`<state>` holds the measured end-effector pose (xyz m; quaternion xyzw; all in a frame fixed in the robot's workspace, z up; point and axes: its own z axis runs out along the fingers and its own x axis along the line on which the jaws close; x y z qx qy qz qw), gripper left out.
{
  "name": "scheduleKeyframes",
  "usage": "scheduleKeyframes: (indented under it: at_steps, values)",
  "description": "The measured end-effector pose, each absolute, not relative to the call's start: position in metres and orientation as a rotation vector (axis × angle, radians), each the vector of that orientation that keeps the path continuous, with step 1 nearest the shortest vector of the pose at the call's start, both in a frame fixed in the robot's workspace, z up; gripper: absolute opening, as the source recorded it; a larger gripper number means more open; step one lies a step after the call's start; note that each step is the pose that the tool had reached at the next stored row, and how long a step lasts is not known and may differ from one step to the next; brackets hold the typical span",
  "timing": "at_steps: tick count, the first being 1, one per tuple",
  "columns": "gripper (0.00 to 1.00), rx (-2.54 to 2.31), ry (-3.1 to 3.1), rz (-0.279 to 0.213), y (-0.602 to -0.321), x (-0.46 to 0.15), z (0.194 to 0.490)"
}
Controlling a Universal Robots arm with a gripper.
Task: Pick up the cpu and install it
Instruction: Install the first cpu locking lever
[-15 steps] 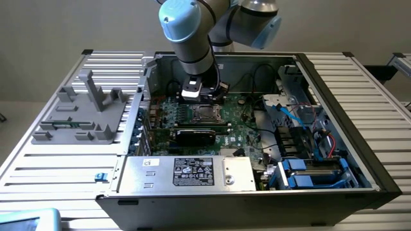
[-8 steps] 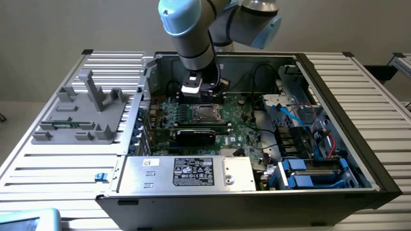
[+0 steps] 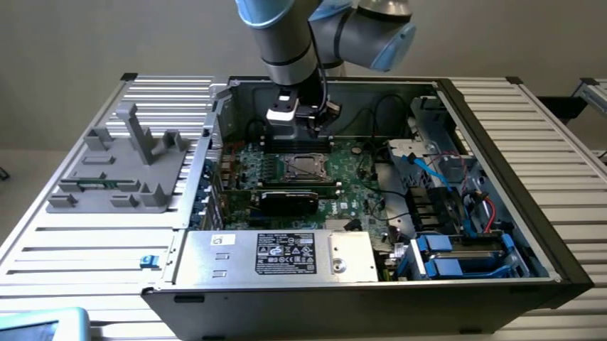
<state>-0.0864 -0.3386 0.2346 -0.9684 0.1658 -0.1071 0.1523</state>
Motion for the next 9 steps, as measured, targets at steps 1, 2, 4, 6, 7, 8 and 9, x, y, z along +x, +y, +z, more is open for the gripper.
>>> scheduleKeyframes:
  at_steps: [1, 2, 4, 6, 7, 8, 9]
  values:
    - [0.11, -2.781, 0.476, -0.307, -0.3386, -0.0864, 0.2361]
    - [0.11, -2.785, 0.476, -0.306, -0.3385, -0.0865, 0.2370]
    - [0.11, -2.805, 0.477, -0.305, -0.3386, -0.0869, 0.2373]
    - [0.11, -2.845, 0.477, -0.301, -0.3386, -0.0873, 0.2373]
    - [0.11, -2.864, 0.478, -0.296, -0.3385, -0.0874, 0.2372]
    - [0.11, -2.884, 0.479, -0.288, -0.3386, -0.0876, 0.2373]
    - [0.11, -2.900, 0.480, -0.281, -0.3386, -0.0877, 0.2373]
